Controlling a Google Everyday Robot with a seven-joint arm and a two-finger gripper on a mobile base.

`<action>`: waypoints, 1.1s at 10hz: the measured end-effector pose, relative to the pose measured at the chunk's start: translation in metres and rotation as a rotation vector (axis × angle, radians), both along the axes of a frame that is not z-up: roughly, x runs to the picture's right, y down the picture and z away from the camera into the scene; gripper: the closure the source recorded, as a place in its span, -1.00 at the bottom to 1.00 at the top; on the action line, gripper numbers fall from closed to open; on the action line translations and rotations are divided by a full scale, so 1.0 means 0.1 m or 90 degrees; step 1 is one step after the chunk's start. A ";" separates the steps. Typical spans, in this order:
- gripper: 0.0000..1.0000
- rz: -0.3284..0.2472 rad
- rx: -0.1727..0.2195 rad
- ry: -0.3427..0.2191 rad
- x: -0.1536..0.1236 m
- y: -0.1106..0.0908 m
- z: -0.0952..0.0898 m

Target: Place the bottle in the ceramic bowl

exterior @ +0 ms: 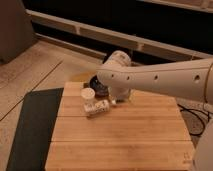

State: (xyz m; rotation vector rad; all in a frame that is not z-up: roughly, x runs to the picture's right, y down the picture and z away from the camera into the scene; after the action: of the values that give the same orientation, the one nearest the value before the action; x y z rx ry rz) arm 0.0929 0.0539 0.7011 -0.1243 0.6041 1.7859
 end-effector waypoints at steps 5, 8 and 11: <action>-0.30 0.004 0.009 -0.018 -0.01 -0.02 0.04; -0.30 -0.012 0.029 -0.056 0.17 -0.17 0.32; -0.30 -0.046 0.014 -0.081 0.28 -0.22 0.72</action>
State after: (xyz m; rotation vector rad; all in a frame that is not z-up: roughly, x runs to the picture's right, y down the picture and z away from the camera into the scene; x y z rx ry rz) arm 0.1207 0.0317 0.7730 -0.1975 0.4916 1.6996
